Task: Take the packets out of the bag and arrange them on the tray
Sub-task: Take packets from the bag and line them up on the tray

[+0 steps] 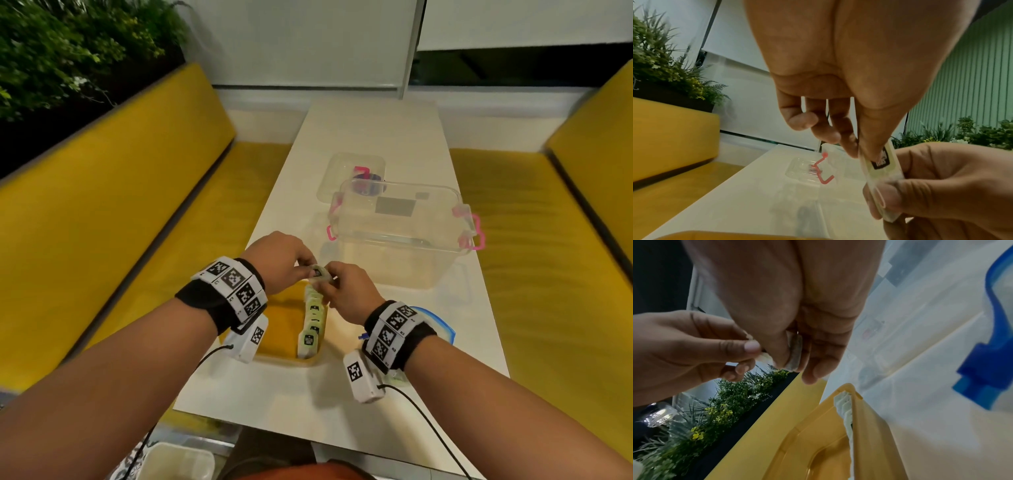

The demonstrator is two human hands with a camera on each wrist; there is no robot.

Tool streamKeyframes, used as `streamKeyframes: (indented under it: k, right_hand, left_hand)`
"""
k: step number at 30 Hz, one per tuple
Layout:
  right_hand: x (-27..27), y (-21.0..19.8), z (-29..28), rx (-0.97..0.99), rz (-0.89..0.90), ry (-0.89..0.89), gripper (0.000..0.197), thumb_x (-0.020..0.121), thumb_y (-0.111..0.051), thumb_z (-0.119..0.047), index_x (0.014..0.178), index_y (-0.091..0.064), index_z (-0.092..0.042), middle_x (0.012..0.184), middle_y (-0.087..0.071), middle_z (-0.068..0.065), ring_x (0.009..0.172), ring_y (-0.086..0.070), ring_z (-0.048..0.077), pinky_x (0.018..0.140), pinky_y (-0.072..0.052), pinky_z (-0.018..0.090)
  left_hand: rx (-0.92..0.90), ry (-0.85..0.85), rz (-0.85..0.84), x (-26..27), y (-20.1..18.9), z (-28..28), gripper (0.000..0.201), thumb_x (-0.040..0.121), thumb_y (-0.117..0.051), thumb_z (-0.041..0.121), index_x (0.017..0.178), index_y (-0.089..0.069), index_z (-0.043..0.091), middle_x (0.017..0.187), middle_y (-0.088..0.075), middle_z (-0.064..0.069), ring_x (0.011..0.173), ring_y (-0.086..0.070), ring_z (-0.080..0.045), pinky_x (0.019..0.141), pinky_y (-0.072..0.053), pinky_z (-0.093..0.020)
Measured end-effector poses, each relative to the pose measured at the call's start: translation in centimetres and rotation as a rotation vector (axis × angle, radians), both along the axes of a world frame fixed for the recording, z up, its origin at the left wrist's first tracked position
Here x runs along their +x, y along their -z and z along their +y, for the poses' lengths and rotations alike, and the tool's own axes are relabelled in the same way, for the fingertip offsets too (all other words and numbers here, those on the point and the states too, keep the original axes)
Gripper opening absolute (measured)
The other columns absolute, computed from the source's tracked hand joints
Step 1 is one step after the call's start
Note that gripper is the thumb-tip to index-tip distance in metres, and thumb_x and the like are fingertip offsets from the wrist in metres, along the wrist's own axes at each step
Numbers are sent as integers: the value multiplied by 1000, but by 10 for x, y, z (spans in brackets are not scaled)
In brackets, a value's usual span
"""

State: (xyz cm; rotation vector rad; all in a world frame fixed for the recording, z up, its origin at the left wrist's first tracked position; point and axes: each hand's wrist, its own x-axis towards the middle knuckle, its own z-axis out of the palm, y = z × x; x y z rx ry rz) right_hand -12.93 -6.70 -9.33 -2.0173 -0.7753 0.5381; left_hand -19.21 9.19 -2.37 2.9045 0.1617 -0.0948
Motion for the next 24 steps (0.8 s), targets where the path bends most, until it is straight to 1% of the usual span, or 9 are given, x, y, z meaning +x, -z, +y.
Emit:
streamKeyframes:
  k: [2,4,8,10,13,16,18,21,24]
  right_hand:
    - [1,4,2,-44,-73,18,18,90,-66,-27,100,-63,-11,90,-70,6,75,-62,20,69,-50,34]
    - [3,10,1,-111,-111,51,28,88,-69,-29,110,-58,-14,99,-66,2,84,-58,18,74,-43,28]
    - [4,28,2,-299,33,21,52,86,-70,-33,125,-43,-13,108,-62,9,90,-66,30,81,-55,41]
    - [5,34,3,-358,63,-12,60,86,-69,-34,132,-37,-12,111,-65,12,90,-68,33,80,-57,42]
    - [5,39,4,-371,124,-24,56,88,-64,-24,134,-34,-14,102,-67,14,75,-70,29,65,-59,38]
    - [6,43,5,-379,133,-30,52,89,-61,-20,135,-36,-14,100,-68,13,79,-69,29,74,-59,41]
    - [6,44,6,-366,124,-36,51,89,-61,-20,134,-39,-13,99,-69,12,85,-68,30,80,-57,43]
    - [8,43,5,-357,123,-50,49,89,-61,-21,132,-40,-12,101,-68,13,87,-67,31,80,-57,45]
    - [10,44,5,-362,108,-54,48,89,-60,-21,132,-41,-12,100,-68,12,86,-67,30,78,-57,43]
  left_hand:
    - [20,-30,19,-1,3,4,20,90,-60,42,102,-72,31,100,-67,11,86,-56,-11,75,-45,-29]
    - [66,-82,37,0,7,11,19,91,-60,39,102,-72,30,100,-69,9,90,-60,-15,77,-50,-31]
    - [222,-157,174,4,23,21,13,88,-63,38,95,-70,30,97,-70,7,89,-63,-17,68,-48,-27]
    - [283,-175,270,8,36,23,9,87,-65,36,90,-70,29,95,-69,5,86,-63,-18,65,-46,-26]
    - [296,-190,371,17,55,24,4,83,-69,29,83,-69,25,90,-70,2,80,-64,-20,64,-47,-28]
    - [315,-192,406,27,69,22,9,82,-70,26,88,-73,20,88,-70,0,79,-65,-22,69,-53,-30]
    - [341,-192,399,33,76,19,12,83,-70,27,92,-73,20,90,-70,-2,80,-65,-24,70,-54,-31]
    - [373,-185,375,38,84,16,15,85,-68,31,95,-72,21,92,-69,-3,83,-66,-25,68,-51,-30]
    - [394,-189,367,39,87,15,17,85,-67,34,94,-71,20,91,-68,-3,81,-65,-24,67,-50,-30]
